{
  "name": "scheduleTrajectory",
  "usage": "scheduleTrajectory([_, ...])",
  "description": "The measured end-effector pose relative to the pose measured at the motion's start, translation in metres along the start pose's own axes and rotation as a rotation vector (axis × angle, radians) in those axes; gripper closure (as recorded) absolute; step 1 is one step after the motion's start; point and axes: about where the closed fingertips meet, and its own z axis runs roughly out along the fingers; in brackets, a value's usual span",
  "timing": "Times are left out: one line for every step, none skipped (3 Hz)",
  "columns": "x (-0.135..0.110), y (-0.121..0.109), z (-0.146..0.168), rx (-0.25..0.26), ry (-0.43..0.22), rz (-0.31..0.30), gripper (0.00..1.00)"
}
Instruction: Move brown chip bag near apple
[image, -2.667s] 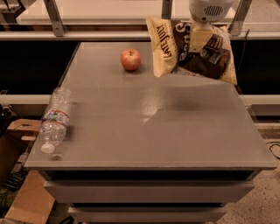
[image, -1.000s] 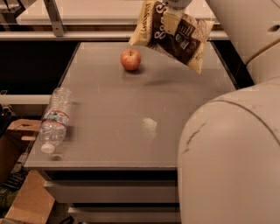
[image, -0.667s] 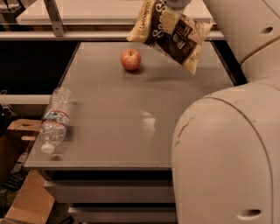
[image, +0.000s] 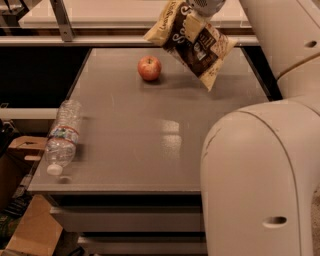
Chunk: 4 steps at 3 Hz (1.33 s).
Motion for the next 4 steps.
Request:
scheduleTrajectory([-0.003, 0.001, 0.008, -0.056, -0.063, 0.038, 1.00])
scheduleTrajectory([-0.007, 0.003, 0.011, -0.094, -0.106, 0.048, 1.00])
scheduleTrajectory([-0.013, 0.008, 0.016, -0.134, -0.130, 0.045, 0.82])
scheduleTrajectory([-0.012, 0.007, 0.019, -0.155, -0.141, 0.057, 0.58])
